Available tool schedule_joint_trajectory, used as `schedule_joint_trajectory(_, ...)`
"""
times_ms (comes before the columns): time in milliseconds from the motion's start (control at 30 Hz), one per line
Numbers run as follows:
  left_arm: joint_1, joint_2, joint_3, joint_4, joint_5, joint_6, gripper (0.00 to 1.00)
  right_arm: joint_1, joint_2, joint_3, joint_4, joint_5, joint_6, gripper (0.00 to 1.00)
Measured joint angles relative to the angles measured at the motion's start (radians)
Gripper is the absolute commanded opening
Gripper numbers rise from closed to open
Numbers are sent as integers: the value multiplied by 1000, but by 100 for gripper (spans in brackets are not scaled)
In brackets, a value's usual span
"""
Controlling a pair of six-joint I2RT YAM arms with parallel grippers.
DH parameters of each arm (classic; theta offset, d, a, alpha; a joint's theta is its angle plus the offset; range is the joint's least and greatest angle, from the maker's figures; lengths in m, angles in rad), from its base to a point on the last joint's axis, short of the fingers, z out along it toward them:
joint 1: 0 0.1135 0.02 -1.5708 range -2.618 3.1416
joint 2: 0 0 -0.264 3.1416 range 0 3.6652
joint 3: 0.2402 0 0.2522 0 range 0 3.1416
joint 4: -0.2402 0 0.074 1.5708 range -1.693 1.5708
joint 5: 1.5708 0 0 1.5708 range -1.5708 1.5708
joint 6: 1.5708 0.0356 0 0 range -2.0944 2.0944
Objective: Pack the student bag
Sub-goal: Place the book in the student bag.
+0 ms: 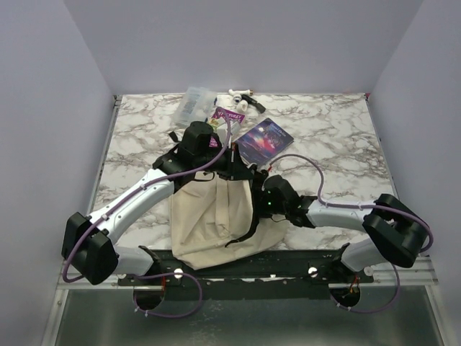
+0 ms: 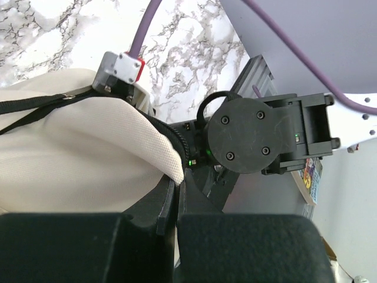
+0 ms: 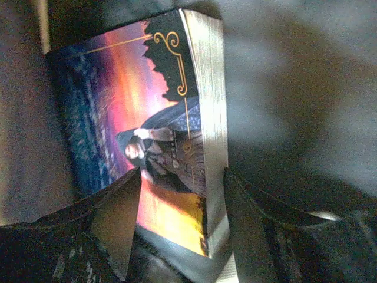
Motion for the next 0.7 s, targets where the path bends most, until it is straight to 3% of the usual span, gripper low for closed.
schedule_joint_trajectory(200,-14,28,0,8,8,-9,0,-42,-32,-187,364,-253,192,60)
schedule_joint_trajectory(300,-21,36,-1,8,12,-13,0,-129,-64,-226,414,-351,231,69)
schedule_joint_trajectory(400,-22,37,-2,10,13,-13,0,-166,-169,-159,190,-315,161,74)
schedule_joint_trajectory(567,-27,37,-32,32,12,-14,0,-166,-374,84,-260,-53,4,78)
schedule_joint_trajectory(700,-47,64,-50,48,11,-14,0,-202,-459,211,-493,139,-77,78)
